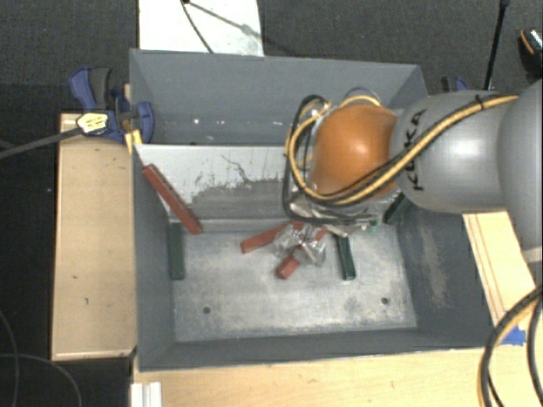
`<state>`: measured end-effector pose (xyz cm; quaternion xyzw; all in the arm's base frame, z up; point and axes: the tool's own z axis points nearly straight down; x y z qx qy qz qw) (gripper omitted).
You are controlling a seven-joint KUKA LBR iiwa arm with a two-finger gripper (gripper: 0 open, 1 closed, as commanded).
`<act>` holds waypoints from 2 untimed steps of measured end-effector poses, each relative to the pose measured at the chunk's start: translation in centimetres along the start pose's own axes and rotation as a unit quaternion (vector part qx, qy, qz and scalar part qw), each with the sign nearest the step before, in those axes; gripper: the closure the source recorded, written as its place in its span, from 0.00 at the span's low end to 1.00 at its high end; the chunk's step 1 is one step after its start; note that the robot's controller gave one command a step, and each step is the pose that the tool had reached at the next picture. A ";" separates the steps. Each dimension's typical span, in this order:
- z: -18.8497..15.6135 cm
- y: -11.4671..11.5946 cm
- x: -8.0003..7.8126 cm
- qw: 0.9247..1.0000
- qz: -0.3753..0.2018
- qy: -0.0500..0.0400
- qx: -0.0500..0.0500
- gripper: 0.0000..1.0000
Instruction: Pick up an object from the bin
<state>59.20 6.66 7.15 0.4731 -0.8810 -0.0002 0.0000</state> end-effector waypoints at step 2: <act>-21.4 1.9 0.4 0.986 -0.164 -0.003 0.003 1.00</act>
Offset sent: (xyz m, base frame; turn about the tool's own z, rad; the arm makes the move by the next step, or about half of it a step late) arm -0.0100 0.0048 0.1220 -0.0469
